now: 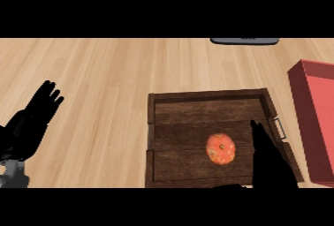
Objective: Pick the squash from the tray and place it in the cardboard box
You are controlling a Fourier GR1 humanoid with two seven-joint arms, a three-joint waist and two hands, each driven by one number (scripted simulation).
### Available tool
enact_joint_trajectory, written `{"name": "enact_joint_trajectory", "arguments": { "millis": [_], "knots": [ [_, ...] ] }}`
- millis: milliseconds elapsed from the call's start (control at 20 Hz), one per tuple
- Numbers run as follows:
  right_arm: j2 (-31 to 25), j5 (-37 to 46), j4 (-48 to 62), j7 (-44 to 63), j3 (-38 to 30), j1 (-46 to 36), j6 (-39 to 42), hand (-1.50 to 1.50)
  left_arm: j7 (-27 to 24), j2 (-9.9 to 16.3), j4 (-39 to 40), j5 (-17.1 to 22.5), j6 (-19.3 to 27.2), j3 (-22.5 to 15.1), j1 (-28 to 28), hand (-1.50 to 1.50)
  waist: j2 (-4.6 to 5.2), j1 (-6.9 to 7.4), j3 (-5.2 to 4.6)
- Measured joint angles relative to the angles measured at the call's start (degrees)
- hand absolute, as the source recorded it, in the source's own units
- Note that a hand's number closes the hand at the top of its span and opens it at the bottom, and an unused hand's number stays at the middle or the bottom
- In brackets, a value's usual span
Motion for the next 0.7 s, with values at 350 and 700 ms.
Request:
{"name": "enact_joint_trajectory", "arguments": {
  "millis": [350, 700],
  "knots": [
    [0.25, -1.43, 3.83, 0.46, -0.39, -4.74, 0.22, -1.50, 0.40, -1.05, -0.91, -0.96, 0.26, -0.08, 0.94, 0.00, -0.13, -0.41, 0.06],
    [0.27, -1.08, 8.24, 0.38, -0.34, -9.53, -0.05, -1.50, 0.93, -1.79, -1.59, -1.54, 0.20, 0.45, 1.63, 0.00, -0.17, -0.54, 0.08]
  ]
}}
